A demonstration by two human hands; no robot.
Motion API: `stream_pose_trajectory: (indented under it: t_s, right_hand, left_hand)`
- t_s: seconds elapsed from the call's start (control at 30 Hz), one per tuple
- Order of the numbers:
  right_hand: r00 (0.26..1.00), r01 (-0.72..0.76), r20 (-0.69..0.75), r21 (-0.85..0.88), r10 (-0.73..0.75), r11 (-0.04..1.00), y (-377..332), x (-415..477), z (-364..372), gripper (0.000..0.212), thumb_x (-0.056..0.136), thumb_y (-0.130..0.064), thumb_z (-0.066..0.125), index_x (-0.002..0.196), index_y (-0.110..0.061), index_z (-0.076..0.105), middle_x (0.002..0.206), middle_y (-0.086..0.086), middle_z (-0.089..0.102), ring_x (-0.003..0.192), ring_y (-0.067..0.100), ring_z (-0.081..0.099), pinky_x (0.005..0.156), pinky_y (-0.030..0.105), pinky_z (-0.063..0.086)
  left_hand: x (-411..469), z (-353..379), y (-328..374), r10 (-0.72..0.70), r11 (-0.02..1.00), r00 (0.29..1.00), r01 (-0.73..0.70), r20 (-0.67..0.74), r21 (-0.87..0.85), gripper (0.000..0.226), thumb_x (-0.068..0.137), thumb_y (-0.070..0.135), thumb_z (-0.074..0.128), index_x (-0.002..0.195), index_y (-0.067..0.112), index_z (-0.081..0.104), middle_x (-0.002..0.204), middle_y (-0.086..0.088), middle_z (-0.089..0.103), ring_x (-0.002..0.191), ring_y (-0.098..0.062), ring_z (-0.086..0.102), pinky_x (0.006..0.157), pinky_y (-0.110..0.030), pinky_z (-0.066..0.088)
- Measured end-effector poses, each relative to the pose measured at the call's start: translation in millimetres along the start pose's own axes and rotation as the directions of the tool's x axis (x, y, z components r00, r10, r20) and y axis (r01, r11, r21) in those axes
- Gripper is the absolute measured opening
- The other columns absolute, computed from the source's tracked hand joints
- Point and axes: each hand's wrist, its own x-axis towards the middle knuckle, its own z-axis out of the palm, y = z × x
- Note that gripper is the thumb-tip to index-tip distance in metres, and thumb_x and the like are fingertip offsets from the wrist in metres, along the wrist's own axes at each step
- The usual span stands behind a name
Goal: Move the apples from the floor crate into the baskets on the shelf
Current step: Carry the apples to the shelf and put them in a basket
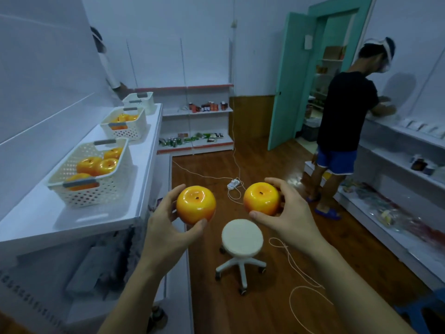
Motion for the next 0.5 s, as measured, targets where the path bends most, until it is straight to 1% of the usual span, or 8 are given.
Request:
stream_pose_trajectory:
  t_s: [0.1,0.17,0.23,0.3,0.4,0.43,0.5]
  right_hand:
    - [1.0,0.01,0.008,0.01,-0.01,1.0,25.9,46.8,6.5,0.085,0.068,-0.043,0.089,0.14,-0.036,0.044,0.131,-0.014,0.045,0.112,0.007,0.051,0.083,0.017,0.047]
    - [0.999,0.016,0.034,0.014,-0.016,1.0,45.3,80.2,12.0,0.087,0.068,-0.045,0.089,0.141,-0.036,0.043,0.13,-0.016,0.044,0.113,0.008,0.051,0.087,0.021,0.05]
    - [0.998,0.042,0.053,0.028,-0.044,0.999,62.9,115.3,17.3,0.086,0.068,-0.044,0.089,0.141,-0.036,0.043,0.129,-0.016,0.044,0.113,0.007,0.051,0.086,0.021,0.05]
    - [0.995,0.074,0.069,0.047,-0.077,0.996,79.2,153.1,22.1,0.085,0.069,-0.041,0.09,0.141,-0.034,0.045,0.129,-0.014,0.045,0.112,0.008,0.051,0.085,0.019,0.048]
    - [0.985,0.124,0.108,0.079,-0.132,0.989,102.8,210.3,27.2,0.084,0.07,-0.037,0.09,0.141,-0.031,0.046,0.129,-0.011,0.047,0.113,0.011,0.052,0.088,0.025,0.051]
    - [0.98,0.147,0.12,0.087,-0.157,0.985,110.8,230.0,28.3,0.084,0.07,-0.038,0.09,0.14,-0.032,0.046,0.129,-0.012,0.047,0.113,0.011,0.052,0.089,0.027,0.052]
    - [0.97,0.175,0.155,0.094,-0.188,0.98,126.4,268.1,29.7,0.084,0.069,-0.041,0.09,0.14,-0.035,0.045,0.128,-0.014,0.046,0.113,0.011,0.052,0.09,0.027,0.052]
  left_hand:
    - [40.6,15.5,-18.3,0.021,0.998,1.0,-0.021,-0.009,0.054,0.077,0.065,0.054,0.077,0.134,0.05,0.042,0.132,0.026,0.051,0.119,-0.001,0.056,0.091,-0.028,0.056]
    - [66.8,27.8,-31.7,0.018,0.996,1.0,-0.016,-0.024,0.088,0.077,0.065,0.055,0.076,0.134,0.051,0.042,0.128,0.033,0.05,0.116,0.001,0.057,0.089,-0.026,0.056]
    - [91.8,40.8,-44.8,0.005,0.995,0.999,0.0,-0.042,0.103,0.076,0.065,0.056,0.077,0.134,0.051,0.043,0.124,0.037,0.051,0.113,0.001,0.058,0.088,-0.026,0.056]
    - [117.3,54.8,-58.9,-0.01,0.994,0.997,0.017,-0.07,0.104,0.076,0.066,0.054,0.079,0.135,0.048,0.045,0.125,0.033,0.054,0.113,-0.001,0.06,0.089,-0.028,0.057]
    - [156.1,76.4,-74.2,-0.045,0.994,0.99,0.058,-0.134,0.096,0.077,0.067,0.054,0.079,0.136,0.043,0.047,0.128,0.023,0.056,0.113,-0.003,0.061,0.089,-0.028,0.057]
    - [169.8,83.9,-78.6,-0.055,0.993,0.986,0.07,-0.16,0.093,0.078,0.067,0.054,0.079,0.137,0.04,0.047,0.127,0.023,0.056,0.113,-0.002,0.061,0.089,-0.028,0.058]
    - [195.8,97.2,-85.5,-0.083,0.991,0.976,0.103,-0.201,0.088,0.081,0.065,0.055,0.079,0.138,0.04,0.047,0.125,0.029,0.055,0.112,0.0,0.061,0.09,-0.028,0.058]
